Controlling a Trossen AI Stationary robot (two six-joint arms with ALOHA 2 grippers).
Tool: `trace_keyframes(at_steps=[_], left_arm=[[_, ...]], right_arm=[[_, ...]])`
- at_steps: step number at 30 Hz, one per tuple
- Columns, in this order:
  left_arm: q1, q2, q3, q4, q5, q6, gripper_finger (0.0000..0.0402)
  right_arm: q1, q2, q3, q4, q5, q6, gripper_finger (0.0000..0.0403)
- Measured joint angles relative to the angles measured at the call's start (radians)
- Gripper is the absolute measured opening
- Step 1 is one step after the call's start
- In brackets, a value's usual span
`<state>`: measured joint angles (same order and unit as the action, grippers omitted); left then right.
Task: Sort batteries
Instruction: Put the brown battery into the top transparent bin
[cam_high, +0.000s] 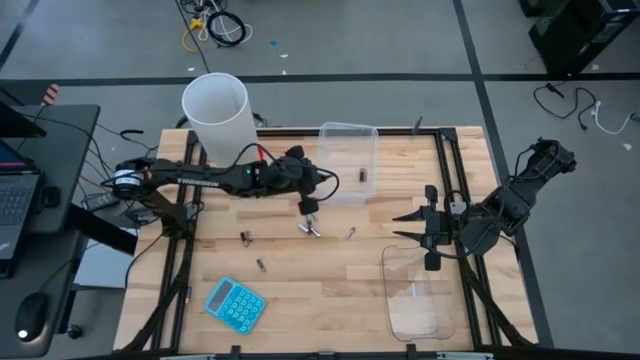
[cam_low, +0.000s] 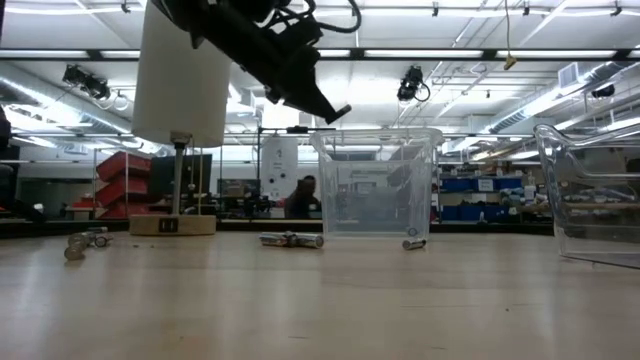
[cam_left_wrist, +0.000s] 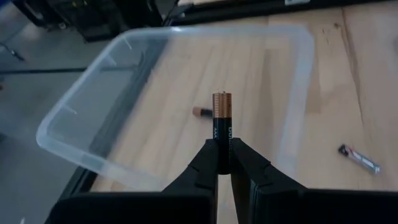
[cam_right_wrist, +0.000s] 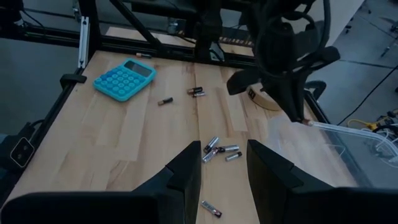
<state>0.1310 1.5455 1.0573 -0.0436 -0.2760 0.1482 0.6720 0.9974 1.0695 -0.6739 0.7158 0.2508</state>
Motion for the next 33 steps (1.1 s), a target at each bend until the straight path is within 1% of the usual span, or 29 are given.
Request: trace_keyframes(at_steps=[13, 18, 33], left_arm=[[0.0, 0.0, 0.0, -0.046, 0.0, -0.004, 0.002], [0.0, 0.0, 0.0, -0.048, 0.043, -0.004, 0.002], [0.0, -0.001, -0.001, -0.087, 0.042, -0.014, 0.0021]], right_arm=[[0.0, 0.0, 0.0, 0.0, 0.0, 0.0, 0.0115], [0.0, 0.0, 0.0, 0.0, 0.0, 0.0, 0.0115], [0.0, 0.0, 0.0, -0.001, 0.0, 0.0, 0.0115]])
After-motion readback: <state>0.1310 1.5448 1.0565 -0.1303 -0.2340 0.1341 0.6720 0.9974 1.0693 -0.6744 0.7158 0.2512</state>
